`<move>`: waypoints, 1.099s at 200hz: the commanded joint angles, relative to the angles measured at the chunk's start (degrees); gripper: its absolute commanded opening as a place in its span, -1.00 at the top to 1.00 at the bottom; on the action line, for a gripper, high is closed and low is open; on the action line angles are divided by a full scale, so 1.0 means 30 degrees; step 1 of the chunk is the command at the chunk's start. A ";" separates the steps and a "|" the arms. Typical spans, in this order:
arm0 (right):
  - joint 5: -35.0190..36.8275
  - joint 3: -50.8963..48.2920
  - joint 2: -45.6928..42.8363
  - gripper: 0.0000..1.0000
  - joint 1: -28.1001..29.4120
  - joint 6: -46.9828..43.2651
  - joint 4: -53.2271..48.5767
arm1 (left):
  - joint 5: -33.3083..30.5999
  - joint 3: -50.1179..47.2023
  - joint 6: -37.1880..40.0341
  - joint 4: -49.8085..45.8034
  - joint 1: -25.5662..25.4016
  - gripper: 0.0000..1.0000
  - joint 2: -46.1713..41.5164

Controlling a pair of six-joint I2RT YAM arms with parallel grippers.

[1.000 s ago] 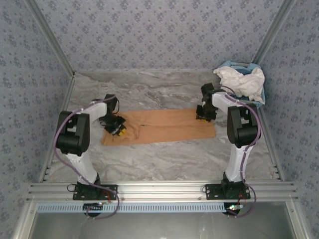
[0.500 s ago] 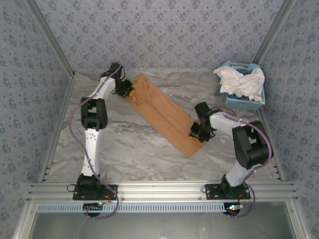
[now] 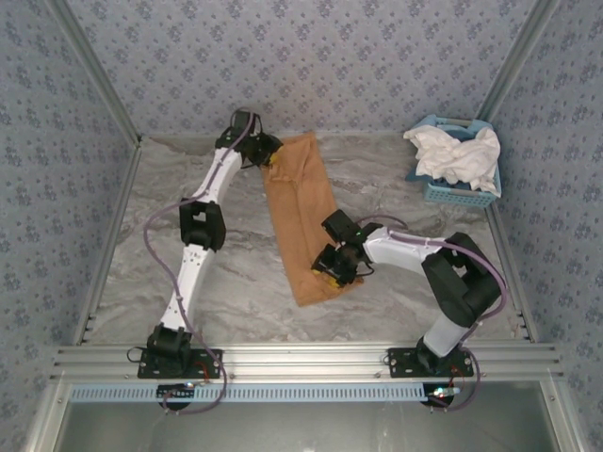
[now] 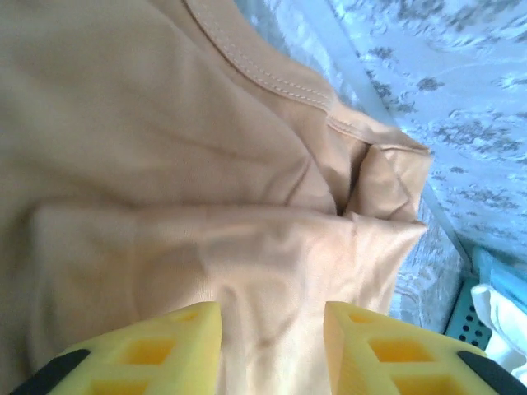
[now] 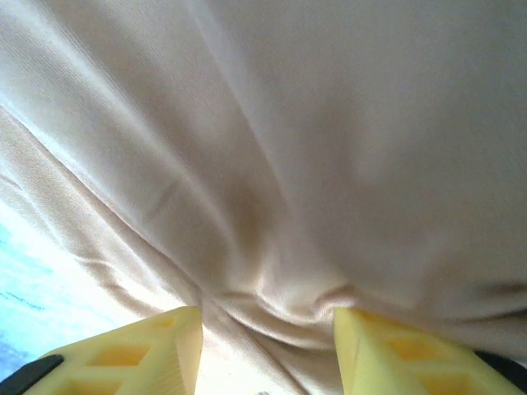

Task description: Fold and stack the t-shirts

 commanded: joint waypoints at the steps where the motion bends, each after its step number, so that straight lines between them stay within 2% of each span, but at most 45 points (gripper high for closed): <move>1: 0.1677 0.1411 -0.2111 -0.02 -0.0687 -0.1901 -0.4283 | -0.2351 -0.0515 0.2262 -0.3501 -0.0219 0.22 -0.5757; 18: 0.2085 0.2082 -0.3239 -0.03 -0.1462 -0.3340 -0.5415 | -0.2082 -0.3965 0.2191 -0.4535 -0.0453 0.26 -0.8230; 28: 0.1859 0.2226 -0.3565 0.00 -0.2167 -0.4293 -0.5234 | -0.1682 -0.7194 0.2051 -0.4204 -0.0668 0.29 -0.9806; 58: 0.0784 0.3024 -0.2509 0.17 -0.4067 -0.7243 -0.3044 | 0.0421 -1.8732 -0.0933 0.2002 -0.1217 0.49 -1.4322; 79: -0.0069 0.4126 -0.0351 0.27 -0.4609 -0.8980 -0.1560 | 0.1399 -2.2834 -0.2794 0.4704 -0.1605 0.59 -1.5173; 96: -0.0727 0.4701 0.1440 0.32 -0.4909 -0.9447 -0.0953 | 0.1500 -2.3897 -0.2945 0.5330 -0.2015 0.61 -1.5047; 115: -0.1339 0.4932 0.3105 0.38 -0.4955 -0.9279 -0.0424 | 0.1516 -2.4011 -0.2359 0.4418 -0.2499 0.63 -1.4645; 161: -0.1720 0.4599 0.4894 0.43 -0.4284 -0.7575 -0.0415 | 0.1340 -2.6834 -0.1832 0.4233 -0.2821 0.64 -1.5270; 220: -0.2000 0.3945 0.5297 0.38 -0.2430 -0.4316 0.0743 | 0.0454 -2.6214 0.0901 0.2852 -0.0952 0.63 -1.3531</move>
